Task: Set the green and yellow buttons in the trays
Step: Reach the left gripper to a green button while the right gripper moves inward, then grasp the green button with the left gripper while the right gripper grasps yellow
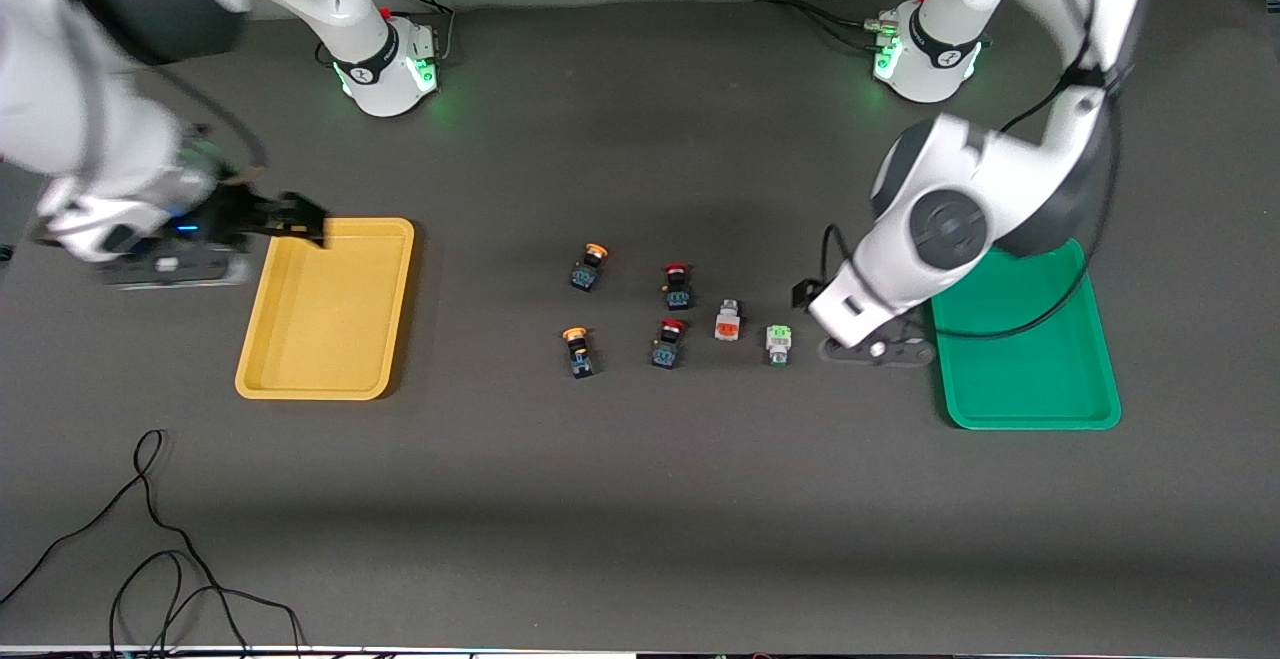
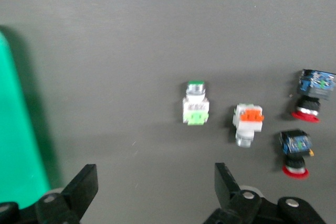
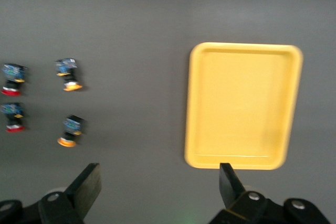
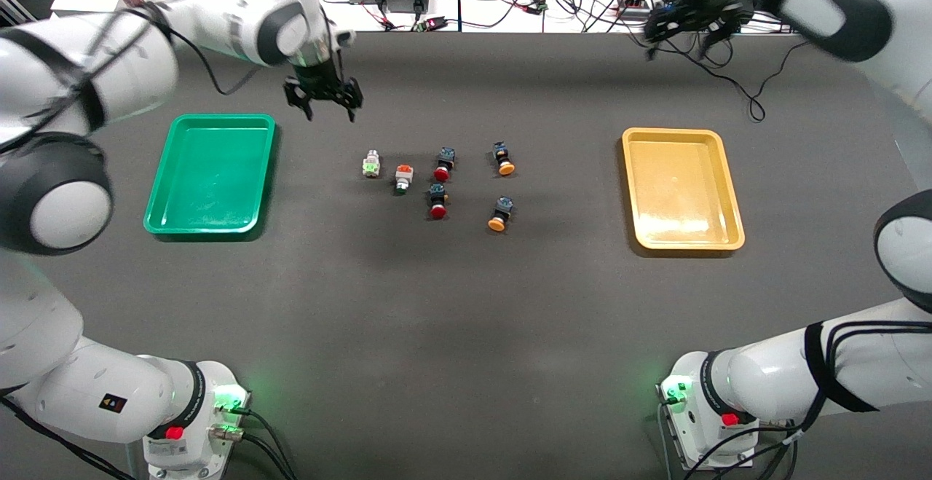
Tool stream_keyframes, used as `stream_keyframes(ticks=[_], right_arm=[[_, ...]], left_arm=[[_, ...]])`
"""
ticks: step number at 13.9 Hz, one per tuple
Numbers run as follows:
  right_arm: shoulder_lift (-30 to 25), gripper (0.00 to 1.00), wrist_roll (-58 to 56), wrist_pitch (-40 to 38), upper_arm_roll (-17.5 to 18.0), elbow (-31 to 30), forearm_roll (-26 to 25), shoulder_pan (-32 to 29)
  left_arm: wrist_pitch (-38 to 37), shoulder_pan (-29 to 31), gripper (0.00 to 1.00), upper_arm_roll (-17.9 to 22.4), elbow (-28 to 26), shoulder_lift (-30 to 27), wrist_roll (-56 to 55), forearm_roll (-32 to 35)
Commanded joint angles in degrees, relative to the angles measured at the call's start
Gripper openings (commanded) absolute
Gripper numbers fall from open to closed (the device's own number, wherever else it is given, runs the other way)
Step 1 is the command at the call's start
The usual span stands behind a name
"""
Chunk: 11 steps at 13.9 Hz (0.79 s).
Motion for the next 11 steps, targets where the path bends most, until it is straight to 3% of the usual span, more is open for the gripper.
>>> stream_keyframes(ticks=[1,6,9,10,11], right_arm=[[0.46,1.0,15.75,8.14,-0.47,-5.47,0.58,9.59],[8.29,1.0,42.93,19.14,-0.56,-6.46,0.23,26.14],[9.87,1.0,43.84,20.29,-0.56,-6.98,-0.21,28.79],[9.88,1.0,43.32,21.69,-0.56,-8.98,-0.3,28.79],[9.44,1.0,43.14,24.84,-0.56,-11.96,-0.3,28.79]], left_arm=[[8.9,-2.76,0.99,0.82,-2.34,4.89,-3.73,1.47],[19.56,-5.05,0.99,0.91,-5.42,11.41,-5.33,1.56],[23.25,-6.28,0.98,1.08,-6.65,13.08,-5.33,1.65],[23.79,-6.28,0.87,1.17,-6.83,13.69,-5.33,1.74],[23.79,-6.2,0.46,1.17,-6.75,13.79,-5.33,1.74]])
